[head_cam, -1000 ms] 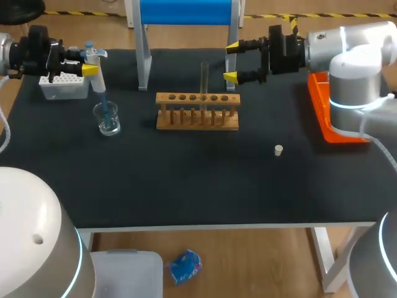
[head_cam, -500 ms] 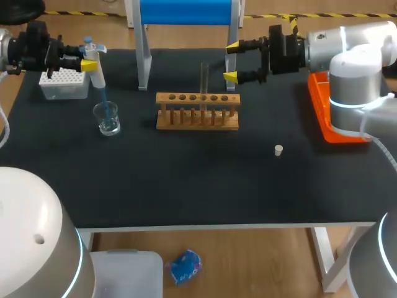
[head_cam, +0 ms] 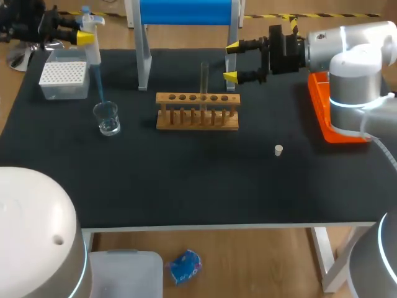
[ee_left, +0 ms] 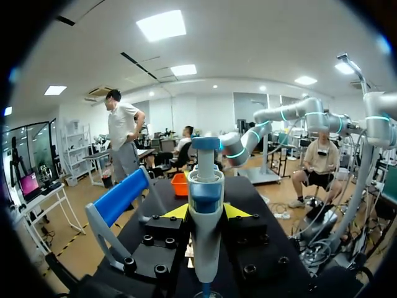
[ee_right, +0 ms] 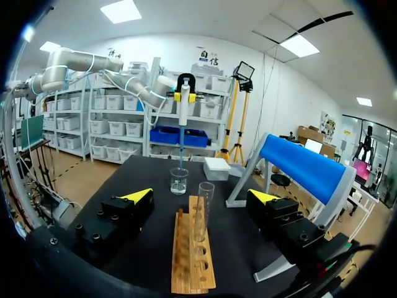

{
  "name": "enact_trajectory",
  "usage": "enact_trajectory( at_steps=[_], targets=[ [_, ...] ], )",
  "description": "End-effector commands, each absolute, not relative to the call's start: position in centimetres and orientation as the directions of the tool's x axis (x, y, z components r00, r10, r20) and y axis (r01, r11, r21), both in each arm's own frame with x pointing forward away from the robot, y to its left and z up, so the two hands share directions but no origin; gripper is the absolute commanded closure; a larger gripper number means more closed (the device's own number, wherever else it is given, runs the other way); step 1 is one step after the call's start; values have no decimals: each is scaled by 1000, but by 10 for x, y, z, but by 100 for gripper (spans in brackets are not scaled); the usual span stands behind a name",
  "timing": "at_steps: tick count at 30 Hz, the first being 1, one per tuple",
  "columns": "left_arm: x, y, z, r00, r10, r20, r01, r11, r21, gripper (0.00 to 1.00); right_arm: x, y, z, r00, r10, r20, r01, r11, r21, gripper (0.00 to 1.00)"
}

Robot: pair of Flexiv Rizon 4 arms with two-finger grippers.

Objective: Invert the test tube, pick up the pipette, mount the tip to pipette, aspirate from beaker and dispense into the tube, eject the tip, return the pipette, and cap with the stopper.

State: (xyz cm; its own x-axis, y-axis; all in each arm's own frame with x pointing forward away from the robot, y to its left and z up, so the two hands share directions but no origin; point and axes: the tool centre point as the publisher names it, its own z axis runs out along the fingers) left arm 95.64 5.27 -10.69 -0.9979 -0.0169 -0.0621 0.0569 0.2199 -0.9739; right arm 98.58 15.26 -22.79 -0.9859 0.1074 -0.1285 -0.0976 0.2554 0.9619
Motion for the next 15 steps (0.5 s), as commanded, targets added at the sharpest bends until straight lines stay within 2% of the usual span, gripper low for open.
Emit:
enact_trajectory(
  at_steps=[1, 15],
  targets=[
    [947, 49, -87, -997, -33, -76, 65, 267, -962, 100, 986, 153, -228, -986, 108, -129, -98, 255, 962, 0],
    [945, 45, -78, -996, -33, -87, 75, 269, -960, 100, 986, 153, -228, -986, 108, -129, -98, 255, 962, 0]
  ],
)
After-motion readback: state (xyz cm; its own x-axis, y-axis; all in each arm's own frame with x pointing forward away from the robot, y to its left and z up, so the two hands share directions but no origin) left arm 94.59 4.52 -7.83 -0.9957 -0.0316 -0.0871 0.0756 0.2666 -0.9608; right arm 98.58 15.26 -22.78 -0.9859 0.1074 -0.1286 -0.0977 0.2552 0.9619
